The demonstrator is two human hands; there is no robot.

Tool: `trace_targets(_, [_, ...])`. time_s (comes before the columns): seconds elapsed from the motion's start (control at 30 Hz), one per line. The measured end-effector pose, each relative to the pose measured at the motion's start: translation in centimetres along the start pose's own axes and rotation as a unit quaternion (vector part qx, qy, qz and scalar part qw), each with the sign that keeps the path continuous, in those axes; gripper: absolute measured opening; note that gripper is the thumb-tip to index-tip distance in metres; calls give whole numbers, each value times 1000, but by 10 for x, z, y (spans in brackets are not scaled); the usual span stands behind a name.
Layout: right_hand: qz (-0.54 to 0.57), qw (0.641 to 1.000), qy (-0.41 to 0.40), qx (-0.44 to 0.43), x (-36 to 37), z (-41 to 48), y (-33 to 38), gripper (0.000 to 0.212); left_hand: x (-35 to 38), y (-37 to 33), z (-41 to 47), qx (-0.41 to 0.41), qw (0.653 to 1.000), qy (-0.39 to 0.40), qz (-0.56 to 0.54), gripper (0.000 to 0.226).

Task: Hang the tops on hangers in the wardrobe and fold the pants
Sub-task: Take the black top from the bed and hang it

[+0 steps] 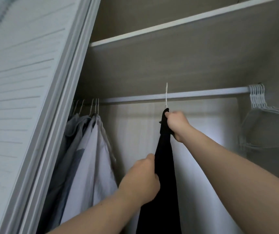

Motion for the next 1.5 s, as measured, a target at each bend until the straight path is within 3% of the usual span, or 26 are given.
trace_targets(0.07, [3, 1000, 4, 3, -3, 7, -6, 7, -9, 9, 4, -3, 1000, -2, 16, 8])
trace_targets(0.2, [40, 997, 33, 50, 6, 8, -32, 11, -22, 19, 7, -10, 999, 3, 40, 7])
trace_targets(0.37, [54, 997, 39, 40, 19, 0, -32, 9, -28, 27, 3, -7, 997, 7, 80, 5])
trace_targets(0.47, [-54, 997, 56, -1, 26, -14, -15, 8, -36, 37, -3, -15, 993, 9, 114, 6])
trace_targets(0.57, [-246, 965, 72, -61, 38, -38, 5, 16, -48, 47, -10, -33, 990, 11, 133, 5])
trace_targets(0.67, [-311, 942, 53, -115, 50, -53, 18, 17, -65, 51, -16, -46, 985, 9, 166, 8])
trace_targets(0.83, [-292, 941, 60, -161, 76, -46, 27, 17, -91, 55, -17, -46, 975, -4, 217, 6])
trace_targets(1.13, [-124, 966, 60, -217, 147, -19, 23, 25, -125, 67, -11, -75, 951, -25, 300, 17])
trace_targets(1.23, [-86, 969, 93, -211, 183, -9, 24, 27, -131, 74, -9, -98, 940, -17, 326, 10])
trace_targets(1.37, [-103, 964, 96, -225, 227, 5, 34, 37, -136, 83, -4, -137, 926, -2, 352, 6])
trace_targets(1.5, [-100, 962, 91, -238, 261, 17, 37, 28, -133, 94, 6, -157, 930, 16, 331, 10])
Point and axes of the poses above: each hand's wrist, its own z-axis towards the middle knuckle, its own x-axis out of the palm, y = z × x, the point moved 8 cm from there along z, towards the middle knuckle, and after that the axes turned 12 degrees about -z, right-handed, at the moved point
